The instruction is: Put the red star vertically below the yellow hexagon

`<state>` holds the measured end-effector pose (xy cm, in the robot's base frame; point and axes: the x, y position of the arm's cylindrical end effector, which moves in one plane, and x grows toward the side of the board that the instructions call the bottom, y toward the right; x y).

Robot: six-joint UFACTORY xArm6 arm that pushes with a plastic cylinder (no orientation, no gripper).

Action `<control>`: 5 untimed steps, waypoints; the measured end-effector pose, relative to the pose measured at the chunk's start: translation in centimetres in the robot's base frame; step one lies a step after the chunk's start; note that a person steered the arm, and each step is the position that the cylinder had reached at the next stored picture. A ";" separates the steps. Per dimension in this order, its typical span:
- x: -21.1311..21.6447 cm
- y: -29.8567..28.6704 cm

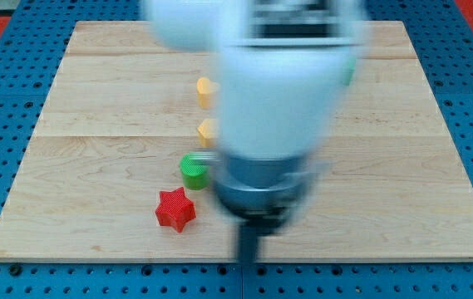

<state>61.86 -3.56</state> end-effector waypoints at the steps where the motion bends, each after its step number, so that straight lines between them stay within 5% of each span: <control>1: 0.0 -13.5; 2: -5.1 -14.3; 3: -7.0 -8.1; 5: -5.2 -3.9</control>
<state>56.68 -7.46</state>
